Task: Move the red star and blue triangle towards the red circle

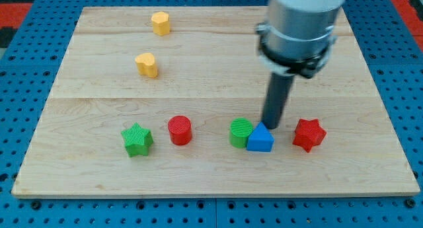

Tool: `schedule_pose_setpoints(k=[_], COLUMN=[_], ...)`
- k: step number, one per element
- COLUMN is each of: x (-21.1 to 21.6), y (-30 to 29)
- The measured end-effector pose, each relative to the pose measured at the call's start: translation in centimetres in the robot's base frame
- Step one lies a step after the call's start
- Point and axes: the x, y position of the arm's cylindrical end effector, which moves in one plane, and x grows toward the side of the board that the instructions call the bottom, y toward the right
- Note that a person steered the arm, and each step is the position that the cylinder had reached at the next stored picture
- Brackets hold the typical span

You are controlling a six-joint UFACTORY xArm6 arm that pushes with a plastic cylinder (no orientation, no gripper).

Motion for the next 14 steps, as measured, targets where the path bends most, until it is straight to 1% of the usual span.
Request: schedule_pose_setpoints(k=[1, 2, 3, 4, 5, 6, 7, 8, 10, 11, 12, 13, 14], x=[1.1, 1.1, 1.1, 0.8, -0.4, -3.0, -5.5, -5.7, -5.2, -1.5, 0.8, 1.6, 1.5], y=[-3.3, -6.3, -11.3, -11.5, -8.3, -6.1, 0.9, 4.3, 10.8, 12.0, 16.5, 9.4, -0.8])
